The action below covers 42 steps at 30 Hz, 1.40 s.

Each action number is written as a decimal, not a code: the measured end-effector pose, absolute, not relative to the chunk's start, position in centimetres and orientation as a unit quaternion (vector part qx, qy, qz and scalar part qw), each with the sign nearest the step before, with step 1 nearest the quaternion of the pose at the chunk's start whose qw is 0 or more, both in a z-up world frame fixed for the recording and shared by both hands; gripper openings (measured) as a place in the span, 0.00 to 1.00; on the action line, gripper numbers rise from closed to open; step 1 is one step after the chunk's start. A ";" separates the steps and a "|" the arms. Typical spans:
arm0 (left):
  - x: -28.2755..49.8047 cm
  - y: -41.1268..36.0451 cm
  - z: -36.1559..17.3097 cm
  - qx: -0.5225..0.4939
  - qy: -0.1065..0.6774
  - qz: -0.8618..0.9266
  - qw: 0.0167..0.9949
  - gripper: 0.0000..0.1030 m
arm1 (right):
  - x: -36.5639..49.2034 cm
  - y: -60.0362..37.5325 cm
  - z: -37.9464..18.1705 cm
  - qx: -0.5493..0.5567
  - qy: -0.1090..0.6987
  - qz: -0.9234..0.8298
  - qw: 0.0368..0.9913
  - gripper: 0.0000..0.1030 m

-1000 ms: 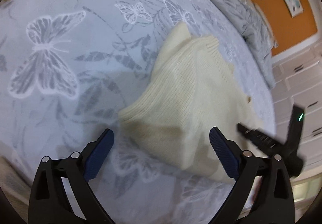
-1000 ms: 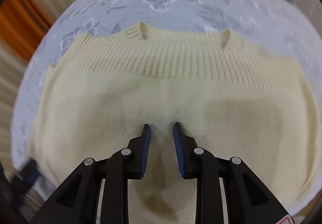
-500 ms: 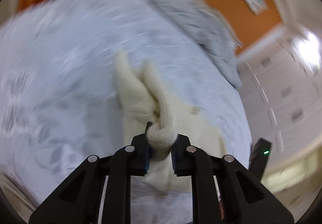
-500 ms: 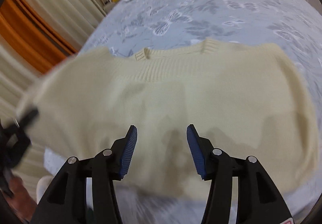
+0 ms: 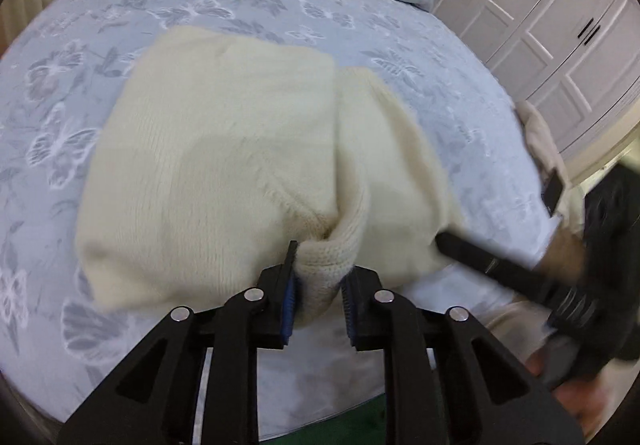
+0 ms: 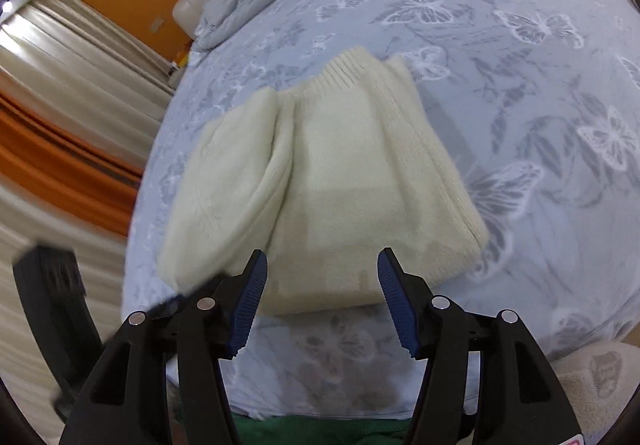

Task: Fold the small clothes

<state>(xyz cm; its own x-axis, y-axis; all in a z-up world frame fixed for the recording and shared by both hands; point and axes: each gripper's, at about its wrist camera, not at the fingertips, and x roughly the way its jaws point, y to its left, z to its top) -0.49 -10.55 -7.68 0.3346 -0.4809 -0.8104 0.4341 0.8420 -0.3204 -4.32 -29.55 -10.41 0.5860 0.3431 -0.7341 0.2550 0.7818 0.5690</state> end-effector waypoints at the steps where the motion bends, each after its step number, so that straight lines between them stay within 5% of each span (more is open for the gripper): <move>1: -0.8 -10.3 -7.4 -0.022 0.497 -0.284 0.820 0.38 | -4.2 -29.4 -10.1 0.330 0.451 0.034 0.829 0.62; 2: -1.7 -9.4 -6.6 -0.023 0.485 -0.294 0.823 0.45 | -3.9 -29.1 -9.9 0.332 0.449 0.041 0.829 0.70; 4: -3.0 -8.2 -5.6 -0.016 0.471 -0.289 0.833 0.80 | -2.8 -28.3 -9.5 0.346 0.451 0.061 0.820 0.77; 5: -3.6 -6.9 -5.1 -0.009 0.461 -0.271 0.845 0.87 | -2.2 -27.7 -9.4 0.357 0.454 0.076 0.813 0.77; 12: -5.0 -0.9 -6.4 -0.020 0.487 -0.201 0.850 0.88 | 3.0 -21.2 -11.0 0.324 0.528 0.102 0.778 0.83; 15: -5.0 0.2 -7.3 -0.015 0.500 -0.185 0.846 0.88 | 4.9 -19.1 -11.4 0.282 0.537 0.089 0.790 0.51; 16: -5.1 0.3 -7.5 -0.011 0.501 -0.181 0.846 0.88 | 5.2 -19.0 -10.3 0.275 0.532 0.087 0.796 0.24; 23: -4.1 -1.4 -6.7 0.046 0.469 -0.182 0.863 0.88 | 2.5 -24.7 -0.3 0.305 0.409 0.153 0.846 0.21; 30: -1.9 -4.8 -7.4 0.045 0.475 -0.194 0.857 0.87 | -0.1 -33.1 -12.6 0.357 0.491 0.057 0.792 0.22; 36: -0.7 -8.4 -8.5 0.085 0.473 -0.189 0.856 0.78 | -1.1 -33.7 -13.9 0.403 0.466 0.089 0.782 0.23; 39: 0.2 -9.2 -9.5 0.109 0.490 -0.202 0.841 0.36 | -0.8 -34.1 -12.0 0.419 0.433 0.110 0.790 0.22; 42: 0.3 -9.0 -9.1 0.101 0.487 -0.207 0.842 0.26 | -2.0 -35.3 -6.5 0.422 0.363 0.122 0.822 0.21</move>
